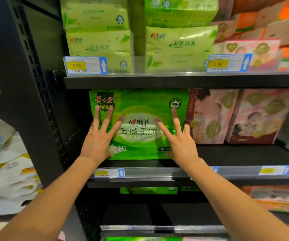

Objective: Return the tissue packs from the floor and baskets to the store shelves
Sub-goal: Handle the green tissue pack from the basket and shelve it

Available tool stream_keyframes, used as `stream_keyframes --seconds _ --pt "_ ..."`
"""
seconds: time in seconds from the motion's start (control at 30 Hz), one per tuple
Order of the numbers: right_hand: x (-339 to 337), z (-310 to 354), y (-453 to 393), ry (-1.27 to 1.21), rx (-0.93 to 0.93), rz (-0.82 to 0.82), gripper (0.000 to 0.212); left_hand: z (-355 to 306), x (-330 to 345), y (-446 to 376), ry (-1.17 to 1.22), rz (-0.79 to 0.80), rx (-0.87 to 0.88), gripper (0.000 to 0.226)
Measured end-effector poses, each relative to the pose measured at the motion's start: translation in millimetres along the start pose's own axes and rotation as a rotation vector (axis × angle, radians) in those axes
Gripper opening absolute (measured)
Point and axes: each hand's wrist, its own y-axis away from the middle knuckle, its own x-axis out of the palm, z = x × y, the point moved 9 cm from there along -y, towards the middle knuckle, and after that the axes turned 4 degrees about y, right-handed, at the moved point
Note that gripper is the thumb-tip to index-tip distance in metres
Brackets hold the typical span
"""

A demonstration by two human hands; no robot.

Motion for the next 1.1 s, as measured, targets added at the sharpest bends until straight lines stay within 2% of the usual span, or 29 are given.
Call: stream_keyframes --seconds 0.1,0.2,0.27,0.37,0.5,0.7,0.9,1.1 --pt "-18.9 -12.9 5.2 -0.097 -0.068 0.035 0.134 3.9 -17.8 6.0 0.048 0.001 -0.004 0.133" --pt "-52.4 -32.5 20.8 -0.1 -0.123 0.04 0.107 -0.1 -48.8 14.7 0.063 -0.09 0.007 0.097" --pt "-70.4 -58.3 36.8 -0.061 -0.061 -0.016 0.093 -16.3 -68.6 18.3 0.044 -0.166 0.072 0.075" --pt "-86.3 -100.8 72.8 0.027 0.092 -0.017 0.074 -56.3 -84.8 19.5 0.114 -0.19 0.185 0.055" --pt "-113.4 -150.2 134.6 0.127 0.262 -0.034 0.06 -132.2 -94.9 14.2 0.248 -0.117 0.329 0.052" --pt "-157.5 -210.7 252.8 0.259 0.501 0.063 0.063 -264.9 -121.2 24.0 0.48 -0.175 0.55 0.057" --pt "-181.8 -252.0 404.1 0.336 0.735 0.252 0.06 -420.8 -146.8 84.5 0.611 -0.094 0.829 0.055" --pt "-173.3 -277.5 528.4 0.315 0.903 0.376 0.062 -553.3 -175.2 161.9 0.676 -0.008 1.056 0.058"
